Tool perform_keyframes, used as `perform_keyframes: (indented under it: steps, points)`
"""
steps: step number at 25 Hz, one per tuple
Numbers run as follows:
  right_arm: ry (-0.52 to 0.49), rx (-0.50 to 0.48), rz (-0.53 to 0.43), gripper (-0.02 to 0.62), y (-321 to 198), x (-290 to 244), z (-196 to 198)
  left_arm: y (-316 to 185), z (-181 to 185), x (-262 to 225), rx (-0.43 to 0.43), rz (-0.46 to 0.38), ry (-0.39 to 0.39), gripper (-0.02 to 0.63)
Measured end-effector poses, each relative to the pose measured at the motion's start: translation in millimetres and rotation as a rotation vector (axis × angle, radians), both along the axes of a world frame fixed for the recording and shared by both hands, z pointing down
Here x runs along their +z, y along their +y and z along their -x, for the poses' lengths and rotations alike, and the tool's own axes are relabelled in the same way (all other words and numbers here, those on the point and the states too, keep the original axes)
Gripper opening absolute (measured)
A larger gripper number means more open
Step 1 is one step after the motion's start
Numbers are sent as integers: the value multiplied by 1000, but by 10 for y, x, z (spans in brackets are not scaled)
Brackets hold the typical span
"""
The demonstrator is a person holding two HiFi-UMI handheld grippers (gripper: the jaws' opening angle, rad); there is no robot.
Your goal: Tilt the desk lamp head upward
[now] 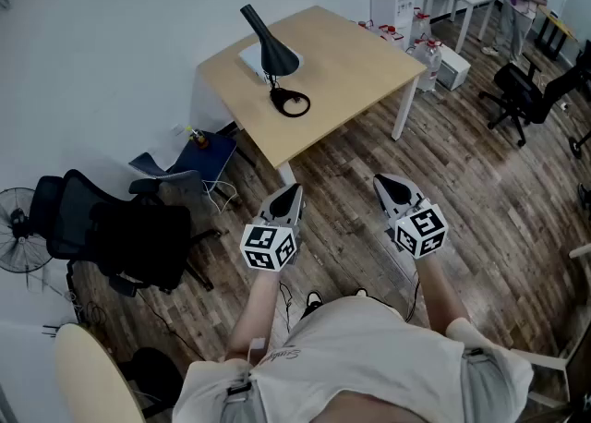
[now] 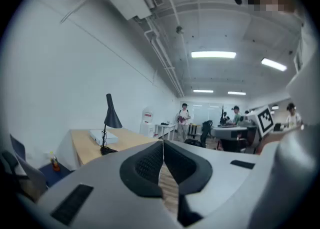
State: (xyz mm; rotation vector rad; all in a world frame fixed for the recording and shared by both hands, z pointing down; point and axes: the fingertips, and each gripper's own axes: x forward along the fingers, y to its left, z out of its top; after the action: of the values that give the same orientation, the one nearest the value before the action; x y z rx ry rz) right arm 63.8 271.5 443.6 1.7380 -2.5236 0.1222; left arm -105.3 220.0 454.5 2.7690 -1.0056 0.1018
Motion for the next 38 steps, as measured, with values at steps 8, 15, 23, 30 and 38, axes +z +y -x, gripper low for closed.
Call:
perform_keyframes:
  steps: [8, 15, 23, 30, 38]
  points:
    - [-46, -14, -5, -5, -96, 104, -73, -31, -206, 77, 4, -12, -72, 15]
    - [-55, -40, 11, -5, -95, 267, -312, -33, -299, 329, -64, 56, -52, 15]
    - [-59, -81, 75, -5, -333, 538, -532, -144, -620, 518, -76, 90, -80, 15]
    - [-83, -78, 135, -5, -754, 794, -621, -587, -654, 738, -92, 136, -78, 15]
    - [-48, -73, 183, -5, -1366, 847, -558, -1465, -632, 886, -98, 159, -37, 15]
